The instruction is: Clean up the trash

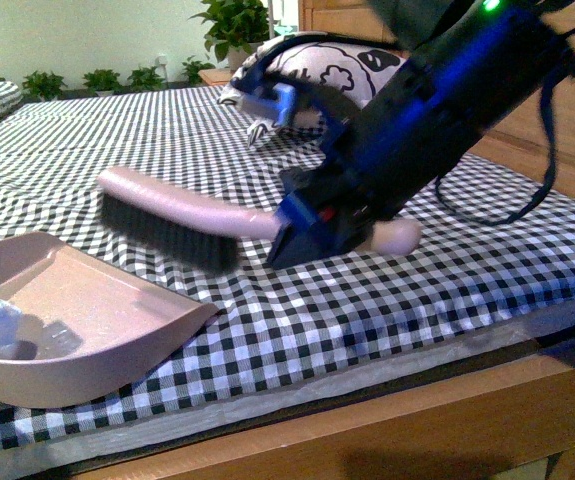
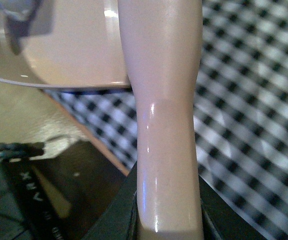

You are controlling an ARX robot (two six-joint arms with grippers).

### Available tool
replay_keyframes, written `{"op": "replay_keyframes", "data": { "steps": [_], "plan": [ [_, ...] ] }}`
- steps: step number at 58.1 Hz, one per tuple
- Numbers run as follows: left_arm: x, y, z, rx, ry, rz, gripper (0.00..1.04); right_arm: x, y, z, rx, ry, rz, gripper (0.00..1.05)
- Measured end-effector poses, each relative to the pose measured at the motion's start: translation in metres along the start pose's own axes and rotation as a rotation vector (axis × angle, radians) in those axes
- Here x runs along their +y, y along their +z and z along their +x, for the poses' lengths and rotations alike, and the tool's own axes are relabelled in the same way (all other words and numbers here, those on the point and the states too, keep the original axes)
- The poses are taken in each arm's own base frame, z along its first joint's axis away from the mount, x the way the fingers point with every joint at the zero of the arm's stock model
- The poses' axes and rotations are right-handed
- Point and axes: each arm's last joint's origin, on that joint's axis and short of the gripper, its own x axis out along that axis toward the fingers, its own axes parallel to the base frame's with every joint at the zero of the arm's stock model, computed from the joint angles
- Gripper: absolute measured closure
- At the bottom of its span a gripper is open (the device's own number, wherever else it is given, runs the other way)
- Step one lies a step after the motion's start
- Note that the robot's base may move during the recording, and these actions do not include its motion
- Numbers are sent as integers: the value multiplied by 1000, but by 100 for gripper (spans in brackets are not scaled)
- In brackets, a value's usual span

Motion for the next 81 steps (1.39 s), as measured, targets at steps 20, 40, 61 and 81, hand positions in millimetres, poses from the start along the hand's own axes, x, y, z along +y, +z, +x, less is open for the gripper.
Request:
{"op": "replay_keyframes", "data": {
  "steps": [20,40,61,81],
  "plan": [
    [3,0,1,-106,-3,-42,77,-50,-36,-47,-212,-344,195,85],
    [32,27,-32,-442,360,-456,77,-28,-82,-189,-564,-477,463,85],
    [-13,48,-117,-708,495,-473,77,54,-111,-303,-862,-460,490,85],
    [-65,29,-157,-783,463,-464,77,104,-120,-312,-903,-337,519,85]
  ]
}}
